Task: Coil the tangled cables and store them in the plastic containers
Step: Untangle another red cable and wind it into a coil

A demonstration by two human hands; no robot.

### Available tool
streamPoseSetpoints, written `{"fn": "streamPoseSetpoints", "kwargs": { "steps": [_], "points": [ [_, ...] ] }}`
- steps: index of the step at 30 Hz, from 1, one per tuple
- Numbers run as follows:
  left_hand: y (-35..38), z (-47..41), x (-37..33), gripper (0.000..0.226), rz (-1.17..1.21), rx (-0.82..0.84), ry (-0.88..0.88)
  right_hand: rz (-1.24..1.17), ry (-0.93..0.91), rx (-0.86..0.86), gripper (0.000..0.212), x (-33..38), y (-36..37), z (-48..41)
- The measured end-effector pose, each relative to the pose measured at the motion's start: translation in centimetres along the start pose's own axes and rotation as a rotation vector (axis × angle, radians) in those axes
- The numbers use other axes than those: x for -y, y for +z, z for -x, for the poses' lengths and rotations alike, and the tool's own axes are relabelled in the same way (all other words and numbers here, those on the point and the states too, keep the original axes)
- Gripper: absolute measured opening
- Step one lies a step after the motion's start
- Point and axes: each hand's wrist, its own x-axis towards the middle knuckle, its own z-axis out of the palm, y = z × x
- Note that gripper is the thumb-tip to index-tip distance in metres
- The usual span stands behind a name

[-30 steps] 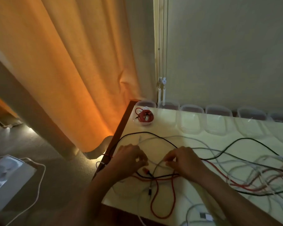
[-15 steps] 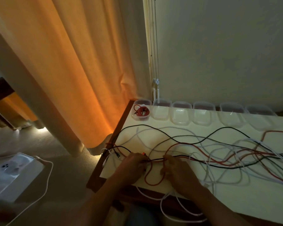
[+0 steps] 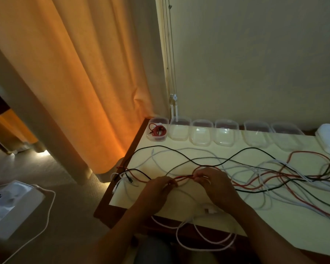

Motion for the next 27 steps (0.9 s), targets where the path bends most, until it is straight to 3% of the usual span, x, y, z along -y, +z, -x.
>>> {"fn": "streamPoseSetpoints", "kwargs": {
  "steps": [5,11,18,22,27],
  "points": [
    [-0.2,-0.7,-0.7,0.014,0.188,-0.159,-0.095,-0.022,0.001,-0.034,0.013,-0.1,-2.9,0.3],
    [-2.2,-2.9,-4.1,0.020,0.325,-0.254,-0.015,-0.085,0.065,-0.119,0.014,1.0,-7.2,-0.9],
    [-7.6,-7.0,-10.9,0.021,0.464,-0.374,-0.062,-0.063,0.052,0.072,0.021,5.3,-14.9,-4.0],
    [-10.8,-8.6,-14.2,0.028,0.733,-0.264,-0.210,-0.092,0.035,-0.002,0.020,6.9,-18.2,-4.8],
    [-12.8,-7.0,-17.2,0.028,1.054,0.096,-0.227,-0.311,0.083,-0.289,0.016,9.9,-21.9,-5.6]
  ]
}}
